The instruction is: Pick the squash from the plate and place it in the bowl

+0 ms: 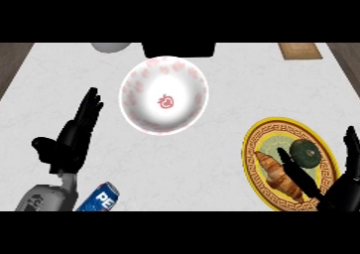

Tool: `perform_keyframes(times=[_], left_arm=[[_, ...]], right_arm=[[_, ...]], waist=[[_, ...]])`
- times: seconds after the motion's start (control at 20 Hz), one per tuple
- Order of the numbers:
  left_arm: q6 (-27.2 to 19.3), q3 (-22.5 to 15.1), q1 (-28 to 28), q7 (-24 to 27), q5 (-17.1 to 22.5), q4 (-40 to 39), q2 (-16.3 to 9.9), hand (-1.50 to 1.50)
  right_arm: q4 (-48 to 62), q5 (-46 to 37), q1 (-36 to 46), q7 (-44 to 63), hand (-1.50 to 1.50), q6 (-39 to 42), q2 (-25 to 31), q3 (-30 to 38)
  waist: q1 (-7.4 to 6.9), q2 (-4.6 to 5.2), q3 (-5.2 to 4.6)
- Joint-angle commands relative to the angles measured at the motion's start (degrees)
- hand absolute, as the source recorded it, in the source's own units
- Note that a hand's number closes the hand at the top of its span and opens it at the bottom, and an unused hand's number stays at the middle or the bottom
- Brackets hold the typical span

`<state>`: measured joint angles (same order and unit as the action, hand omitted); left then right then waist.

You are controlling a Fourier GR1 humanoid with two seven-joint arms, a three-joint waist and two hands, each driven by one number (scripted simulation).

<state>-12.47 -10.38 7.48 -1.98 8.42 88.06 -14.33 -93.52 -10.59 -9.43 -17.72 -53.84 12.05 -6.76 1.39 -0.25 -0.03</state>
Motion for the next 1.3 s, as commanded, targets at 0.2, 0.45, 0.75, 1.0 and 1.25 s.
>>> perform_keyframes(times=[0.2,0.45,0.75,1.0,1.25], left_arm=[[-0.2,-1.5,1.9,-1.1,-1.8,-1.2,2.0,0.00],[-0.6,-1.7,1.2,-0.5,-2.6,-0.7,3.0,0.00],[1.7,0.4,2.7,-0.9,-2.2,-1.8,1.4,0.00],[-0.3,-0.9,2.0,-4.2,-4.2,0.7,3.5,0.00],[-0.6,-1.9,-0.9,-5.2,-7.2,4.9,5.9,0.00]], right_arm=[[-15.7,-19.9,-11.4,26.9,-1.50,-2.0,3.6,0.2],[-21.0,-25.9,-8.6,45.0,-1.50,11.6,4.7,3.1],[-18.1,-27.7,-0.6,59.9,-1.50,23.3,5.2,4.1],[-20.1,-31.0,-2.4,67.4,-1.50,28.7,3.0,1.8],[-15.3,-28.6,-1.7,59.5,-1.50,26.8,-0.3,3.0]], waist=[[-0.52,0.22,-0.26],[-1.36,0.30,-0.15],[-1.80,0.39,-0.06],[-1.32,0.22,0.01],[-1.36,0.19,0.04]])
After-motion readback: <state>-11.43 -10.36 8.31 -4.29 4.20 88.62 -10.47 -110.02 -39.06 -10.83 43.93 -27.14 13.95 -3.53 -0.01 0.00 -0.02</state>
